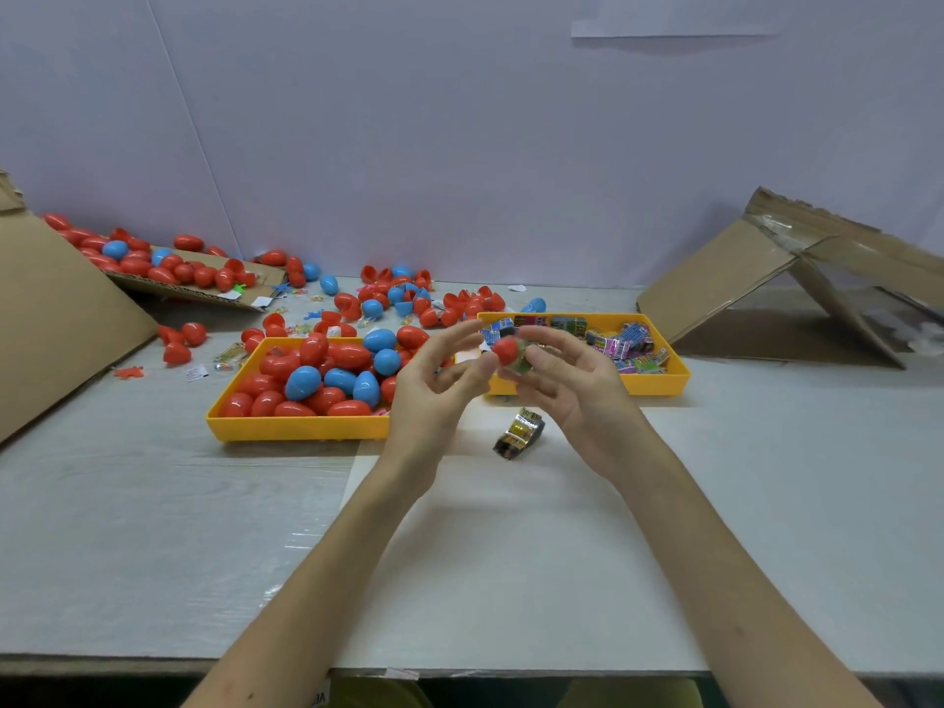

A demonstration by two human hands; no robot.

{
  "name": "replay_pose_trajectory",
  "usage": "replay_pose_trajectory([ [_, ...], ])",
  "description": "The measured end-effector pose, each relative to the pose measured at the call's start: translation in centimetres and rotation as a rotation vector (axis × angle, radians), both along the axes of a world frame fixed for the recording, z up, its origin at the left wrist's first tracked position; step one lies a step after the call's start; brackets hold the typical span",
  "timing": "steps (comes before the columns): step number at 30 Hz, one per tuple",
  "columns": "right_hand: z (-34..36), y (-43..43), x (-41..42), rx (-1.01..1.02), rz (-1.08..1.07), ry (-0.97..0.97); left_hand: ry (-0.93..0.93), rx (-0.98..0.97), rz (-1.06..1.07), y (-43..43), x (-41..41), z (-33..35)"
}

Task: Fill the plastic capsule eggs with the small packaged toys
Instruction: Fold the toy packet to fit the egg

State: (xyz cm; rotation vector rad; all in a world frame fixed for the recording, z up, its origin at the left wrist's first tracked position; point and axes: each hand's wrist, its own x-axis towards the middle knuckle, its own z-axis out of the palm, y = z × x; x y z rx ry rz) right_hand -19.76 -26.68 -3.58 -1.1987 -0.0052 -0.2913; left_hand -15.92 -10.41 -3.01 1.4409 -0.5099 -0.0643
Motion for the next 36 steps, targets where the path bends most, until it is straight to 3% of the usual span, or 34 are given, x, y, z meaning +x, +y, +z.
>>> replay_pose_trajectory([
  [2, 0.3, -0.8, -0.1, 0.203, -0.007, -0.020, -0.120, 0.088, 0.043, 0.0, 0.6, -0.9],
  [4, 0.6, -1.8, -0.3, 0.394, -0.025, 0.016, -0.395, 0.343, 0.055, -0.2, 0.6, -1.9],
  [7, 1.5, -3.1, 0.0, 0.409, -0.103, 0.234, -0.735, 0.688, 0.002, -0.8, 0.2, -3.5],
  [11, 4.1, -6.2, 1.4, 0.264, -0.122, 0.382, -0.800, 0.879, 0.005, -1.2, 0.0, -4.2],
  [13, 7.2, -9.6, 2.0, 0.328, -0.195, 0.276, -0.800, 0.868, -0.003, -1.2, -0.1, -4.2],
  [17, 12.5, -16.9, 2.1, 0.650, -0.525, -0.055, -0.745, 0.872, -0.016, -1.4, 0.1, -4.4],
  [22, 7.6, -14.8, 2.6, 0.170, -0.491, 0.179, -0.758, 0.845, -0.050, -1.4, 0.3, -4.5],
  [26, 2.7, -9.6, 1.3, -0.163, -0.498, 0.119, -0.644, 0.804, -0.019, -1.4, 0.2, -4.5],
  [32, -2.0, -4.4, -0.2, -0.840, -0.042, 0.017, -0.647, 0.880, -0.001, -1.5, -0.1, -4.0],
  [36, -2.9, -4.6, 0.0, -1.069, 0.026, -0.010, -0.624, 0.852, -0.004, -1.6, 0.2, -4.1],
])
